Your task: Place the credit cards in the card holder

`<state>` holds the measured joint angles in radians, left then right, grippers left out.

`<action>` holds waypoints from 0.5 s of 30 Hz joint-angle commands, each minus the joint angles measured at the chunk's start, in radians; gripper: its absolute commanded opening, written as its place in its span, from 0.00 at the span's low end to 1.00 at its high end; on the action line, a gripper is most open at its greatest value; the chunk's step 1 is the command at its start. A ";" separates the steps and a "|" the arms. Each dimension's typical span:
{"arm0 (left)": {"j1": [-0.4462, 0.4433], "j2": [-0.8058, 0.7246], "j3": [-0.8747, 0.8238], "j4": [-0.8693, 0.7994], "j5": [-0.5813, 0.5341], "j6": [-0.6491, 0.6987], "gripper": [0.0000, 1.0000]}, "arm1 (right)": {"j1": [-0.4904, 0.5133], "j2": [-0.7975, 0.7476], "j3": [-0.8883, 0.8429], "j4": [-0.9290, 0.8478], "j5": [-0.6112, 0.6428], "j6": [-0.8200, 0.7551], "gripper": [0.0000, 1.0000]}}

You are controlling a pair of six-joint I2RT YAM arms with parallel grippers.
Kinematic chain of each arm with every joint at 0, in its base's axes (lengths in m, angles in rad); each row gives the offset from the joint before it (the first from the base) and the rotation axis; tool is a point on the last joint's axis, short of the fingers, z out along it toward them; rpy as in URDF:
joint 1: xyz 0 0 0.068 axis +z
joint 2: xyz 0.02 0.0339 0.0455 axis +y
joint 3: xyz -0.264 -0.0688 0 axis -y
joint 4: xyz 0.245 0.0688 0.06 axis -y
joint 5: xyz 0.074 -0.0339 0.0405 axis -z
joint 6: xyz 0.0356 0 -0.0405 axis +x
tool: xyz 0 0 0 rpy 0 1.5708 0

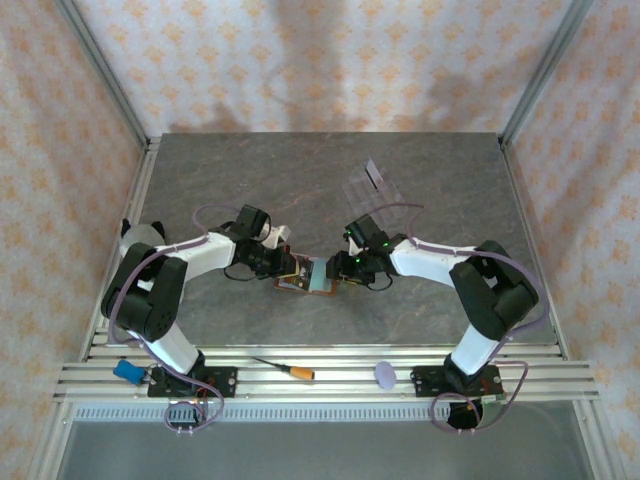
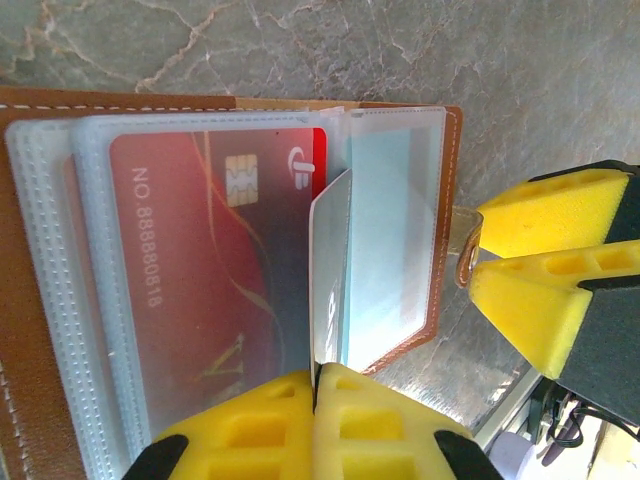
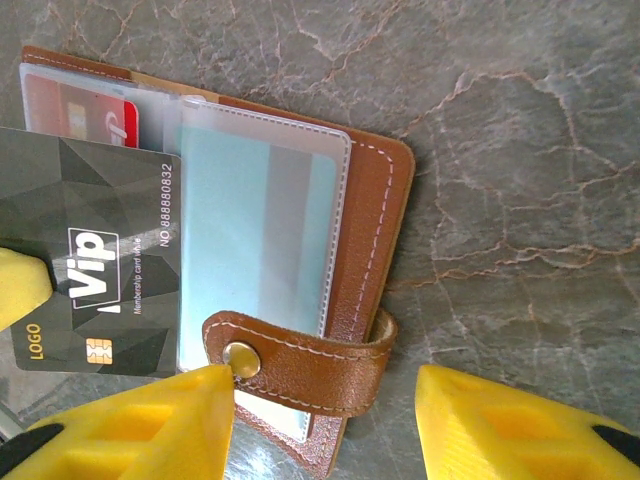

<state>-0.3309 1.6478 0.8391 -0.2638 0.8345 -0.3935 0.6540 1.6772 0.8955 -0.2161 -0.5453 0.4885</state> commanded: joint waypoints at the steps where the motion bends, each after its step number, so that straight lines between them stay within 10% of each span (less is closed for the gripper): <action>1: 0.007 0.029 0.008 0.011 -0.009 0.010 0.00 | 0.004 0.013 0.000 0.000 0.015 -0.010 0.51; 15: 0.009 0.049 0.015 0.044 -0.050 -0.014 0.00 | 0.004 0.008 -0.012 0.004 0.021 -0.008 0.51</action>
<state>-0.3309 1.6787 0.8429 -0.2344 0.8303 -0.3954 0.6540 1.6806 0.8955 -0.2161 -0.5453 0.4885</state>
